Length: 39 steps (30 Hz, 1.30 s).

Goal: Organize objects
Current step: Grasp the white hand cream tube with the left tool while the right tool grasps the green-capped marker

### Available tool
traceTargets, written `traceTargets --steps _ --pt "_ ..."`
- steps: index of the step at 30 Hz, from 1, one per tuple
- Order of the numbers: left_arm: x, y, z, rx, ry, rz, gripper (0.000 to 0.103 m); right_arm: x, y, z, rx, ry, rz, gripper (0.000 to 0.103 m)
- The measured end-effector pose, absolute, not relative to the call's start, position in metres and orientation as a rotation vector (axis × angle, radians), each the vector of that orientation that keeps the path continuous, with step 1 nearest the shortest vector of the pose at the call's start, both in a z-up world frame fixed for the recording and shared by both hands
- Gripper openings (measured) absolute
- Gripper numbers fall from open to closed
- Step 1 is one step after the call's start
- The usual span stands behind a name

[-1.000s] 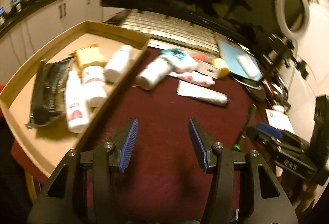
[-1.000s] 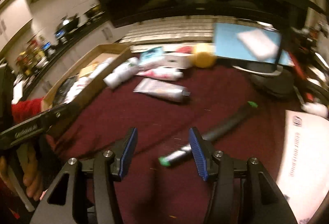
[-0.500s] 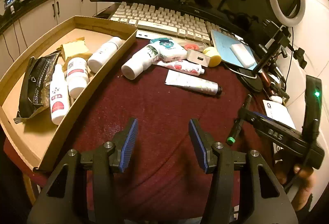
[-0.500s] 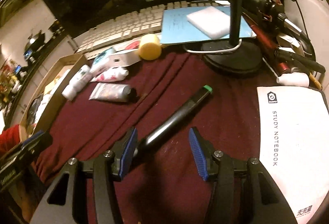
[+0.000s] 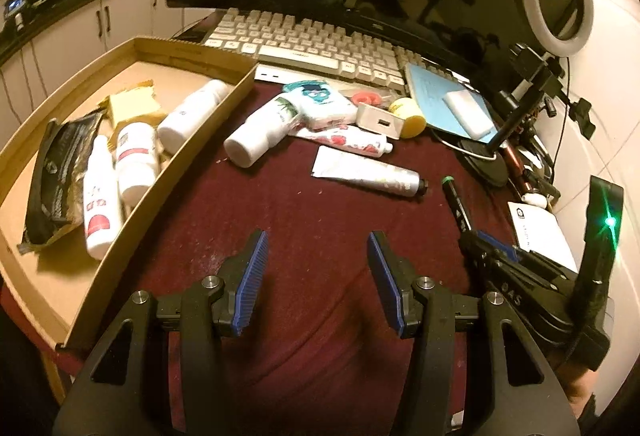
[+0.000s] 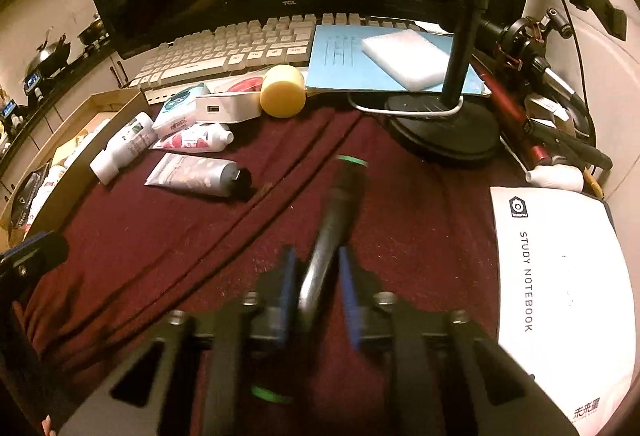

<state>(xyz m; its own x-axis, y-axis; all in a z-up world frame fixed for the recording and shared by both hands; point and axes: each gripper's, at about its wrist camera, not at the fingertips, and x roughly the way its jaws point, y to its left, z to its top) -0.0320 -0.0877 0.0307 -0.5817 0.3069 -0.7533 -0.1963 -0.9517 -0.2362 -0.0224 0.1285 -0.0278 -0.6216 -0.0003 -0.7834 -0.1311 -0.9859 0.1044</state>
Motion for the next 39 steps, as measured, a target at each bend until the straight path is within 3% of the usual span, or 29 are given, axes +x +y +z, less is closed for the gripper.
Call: traceTargets --steps 12,19,26,31,34,39 --pt "-0.091 -0.033 0.028 -1.394 -0.156 2.466 0.051 -0.005 0.143 -0.026 -1.334 0.267 2.809 0.013" --pt "-0.126 -0.007 0.017 -1.585 -0.322 2.449 0.051 -0.005 0.156 -0.030 -1.320 0.277 2.802 0.014" --pt "-0.143 0.018 0.007 -1.682 -0.102 2.599 0.052 -0.004 0.157 -0.029 -1.314 0.281 2.827 0.014" --pt "-0.124 0.017 0.003 -1.648 0.150 2.601 0.052 -0.003 0.158 -0.029 -1.314 0.289 2.832 0.014" --pt "-0.116 -0.004 -0.001 -1.708 0.051 2.561 0.054 -0.002 0.156 -0.029 -1.313 0.288 2.840 0.014" --pt "-0.091 -0.022 -0.003 -1.665 0.119 2.588 0.055 -0.002 0.155 -0.029 -1.322 0.285 2.851 0.014"
